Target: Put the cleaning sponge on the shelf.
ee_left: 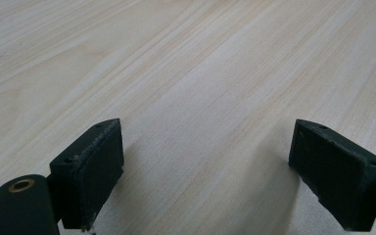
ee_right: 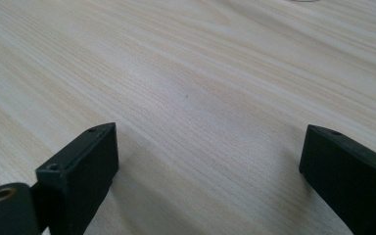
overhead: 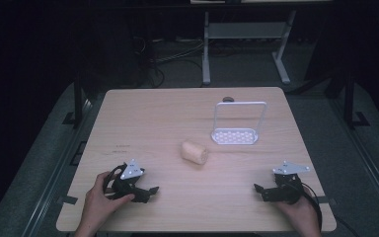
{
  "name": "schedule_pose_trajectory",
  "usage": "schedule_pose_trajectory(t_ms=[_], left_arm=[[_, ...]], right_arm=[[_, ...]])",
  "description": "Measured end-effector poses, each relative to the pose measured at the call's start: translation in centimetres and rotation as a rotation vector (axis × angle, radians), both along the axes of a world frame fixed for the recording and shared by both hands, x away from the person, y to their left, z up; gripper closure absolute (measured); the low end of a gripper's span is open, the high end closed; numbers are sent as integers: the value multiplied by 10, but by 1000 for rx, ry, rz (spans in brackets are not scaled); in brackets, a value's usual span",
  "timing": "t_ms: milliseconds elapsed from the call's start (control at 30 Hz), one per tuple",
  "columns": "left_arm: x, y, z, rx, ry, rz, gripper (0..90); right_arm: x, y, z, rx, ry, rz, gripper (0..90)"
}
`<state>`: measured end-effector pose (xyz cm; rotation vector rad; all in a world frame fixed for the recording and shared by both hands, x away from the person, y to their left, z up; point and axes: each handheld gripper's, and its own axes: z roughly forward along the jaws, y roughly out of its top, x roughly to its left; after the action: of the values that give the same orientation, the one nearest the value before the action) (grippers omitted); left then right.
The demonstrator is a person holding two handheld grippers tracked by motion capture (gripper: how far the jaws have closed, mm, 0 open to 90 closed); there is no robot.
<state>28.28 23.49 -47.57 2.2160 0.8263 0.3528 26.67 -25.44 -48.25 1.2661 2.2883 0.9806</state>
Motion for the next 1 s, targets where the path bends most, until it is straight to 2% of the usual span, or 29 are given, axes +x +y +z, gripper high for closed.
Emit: schedule_pose_trajectory(t_ms=[367, 533, 733, 1000], left_arm=[[0, 0, 0, 0, 1, 0, 126], [0, 0, 0, -1, 1, 0, 126], [0, 0, 0, -1, 1, 0, 127], [0, 0, 0, 0, 1, 0, 126]], right_arm=[[0, -1, 0, 1, -1, 11, 74], [1, -1, 2, 12, 16, 27, 80], [0, 2, 8, 18, 3, 29, 80], [2, 7, 18, 13, 5, 66, 82]])
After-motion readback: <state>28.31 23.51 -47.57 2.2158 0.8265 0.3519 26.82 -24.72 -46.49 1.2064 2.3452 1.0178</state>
